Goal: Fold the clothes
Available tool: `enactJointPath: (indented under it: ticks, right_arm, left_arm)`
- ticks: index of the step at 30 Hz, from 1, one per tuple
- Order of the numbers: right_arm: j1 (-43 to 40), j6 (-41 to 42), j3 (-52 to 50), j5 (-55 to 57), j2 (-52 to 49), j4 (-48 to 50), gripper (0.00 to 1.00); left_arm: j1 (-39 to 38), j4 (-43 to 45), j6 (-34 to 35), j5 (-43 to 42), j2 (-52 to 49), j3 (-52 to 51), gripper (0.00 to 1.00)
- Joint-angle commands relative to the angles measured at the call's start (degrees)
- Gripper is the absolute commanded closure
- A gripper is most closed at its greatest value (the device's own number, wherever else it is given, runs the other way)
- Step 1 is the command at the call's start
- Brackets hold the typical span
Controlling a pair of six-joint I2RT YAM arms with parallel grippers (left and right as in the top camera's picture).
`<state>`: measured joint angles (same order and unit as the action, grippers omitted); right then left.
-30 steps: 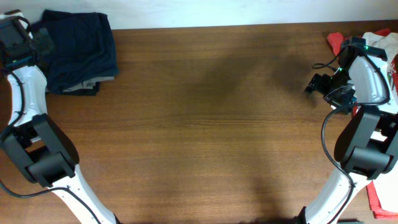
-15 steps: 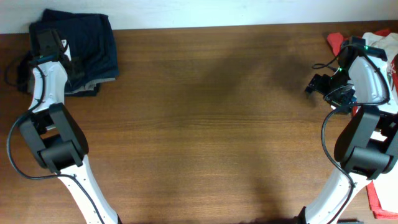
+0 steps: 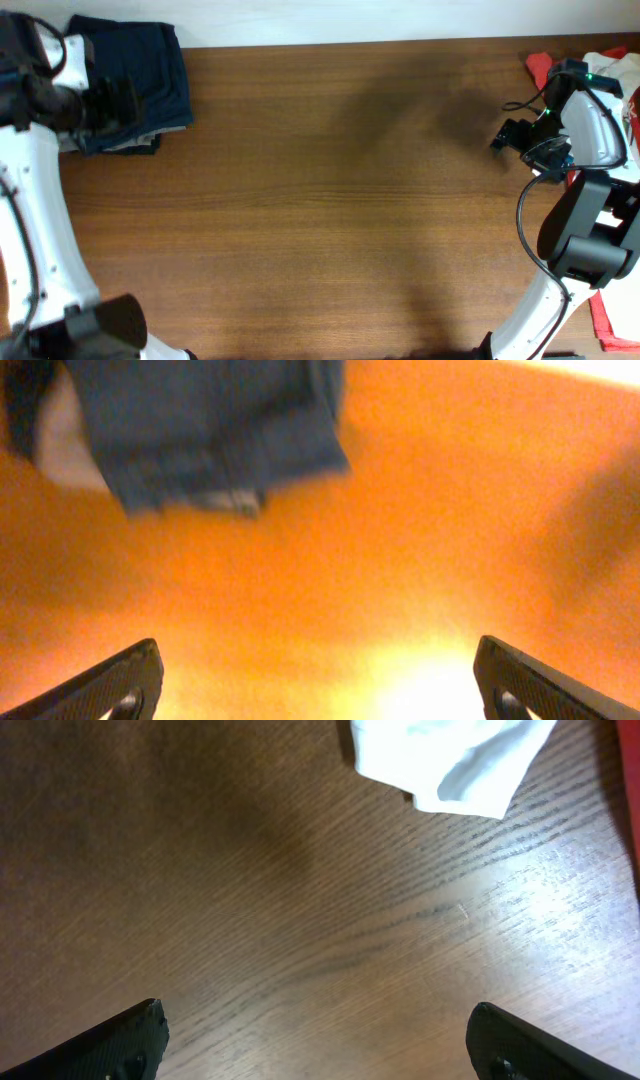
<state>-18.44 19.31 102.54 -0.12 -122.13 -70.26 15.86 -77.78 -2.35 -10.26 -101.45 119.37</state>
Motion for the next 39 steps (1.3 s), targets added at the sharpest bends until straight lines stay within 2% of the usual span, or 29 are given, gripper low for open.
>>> enactJointPath:
  ticks: [1, 4, 8, 11, 14, 16, 18, 19, 22, 24, 25, 27, 28, 32, 33, 35, 39]
  right_arm:
    - [0.0, 0.3, 0.9, 0.1, -0.1, -0.2, 0.01]
    - [0.0, 0.3, 0.9, 0.1, -0.1, -0.2, 0.01]
    - [0.0, 0.3, 0.9, 0.1, -0.1, -0.2, 0.01]
    - [0.0, 0.3, 0.9, 0.1, -0.1, -0.2, 0.01]
    - [0.0, 0.3, 0.9, 0.1, -0.1, -0.2, 0.01]
    - [0.0, 0.3, 0.9, 0.1, -0.1, -0.2, 0.01]
    - [0.0, 0.3, 0.9, 0.1, -0.1, -0.2, 0.01]
    - [0.0, 0.3, 0.9, 0.1, -0.1, -0.2, 0.01]
    - [0.0, 0.3, 0.9, 0.1, -0.1, -0.2, 0.01]
    - [0.0, 0.3, 0.9, 0.1, -0.1, -0.2, 0.01]
    - [0.0, 0.3, 0.9, 0.1, -0.1, -0.2, 0.01]
    - [0.0, 0.3, 0.9, 0.1, -0.1, -0.2, 0.01]
    - [0.0, 0.3, 0.9, 0.1, -0.1, -0.2, 0.01]
    - [0.0, 0.3, 0.9, 0.1, -0.1, -0.2, 0.01]
    - [0.0, 0.3, 0.9, 0.1, -0.1, -0.2, 0.01]
    - [0.0, 0.3, 0.9, 0.1, -0.1, -0.2, 0.01]
    - [0.0, 0.3, 0.9, 0.1, -0.1, -0.2, 0.01]
  left_arm:
    - [0.0, -9.5, 0.2, -2.0, 10.1, 0.0, 0.01]
    - [0.0, -18.9, 0.3, -4.0, 17.2, -0.5, 0.01]
    - [0.0, -18.9, 0.3, -6.1, 20.6, -0.5, 0.01]
    - [0.0, -18.9, -0.3, -1.9, 20.6, -0.5, 0.01]
    - [0.0, -18.1, -0.2, -6.7, 20.4, -0.5, 0.01]
    - [-0.8, -13.0, -0.3, -9.5, 23.4, -1.9, 0.01]
    - [-3.2, -4.6, -0.3, -9.1, 28.9, -10.3, 0.01]
    - [-4.2, 1.2, -0.3, -9.0, 33.0, -17.7, 0.01]
    - [-6.6, 24.9, -0.3, -7.3, 51.2, -49.6, 0.01]
    - [-6.7, 42.1, -0.3, -5.8, 67.7, -71.9, 0.01]
    - [-6.7, 47.1, -0.2, -5.8, 74.4, -79.0, 0.01]
    - [-8.0, 52.8, 0.5, -4.3, 82.7, -87.3, 0.01]
    - [-10.0, 56.4, 3.7, 0.2, 87.7, -92.5, 0.01]
    - [-14.7, 71.6, 4.6, 7.5, 93.8, -103.9, 0.01]
    - [-15.3, 74.5, 7.1, 10.0, 94.6, -106.6, 0.01]
    - [-15.3, 76.0, 13.3, 12.9, 98.5, -111.4, 0.01]
    - [-15.3, 77.3, 13.3, 13.3, 101.2, -115.8, 0.01]
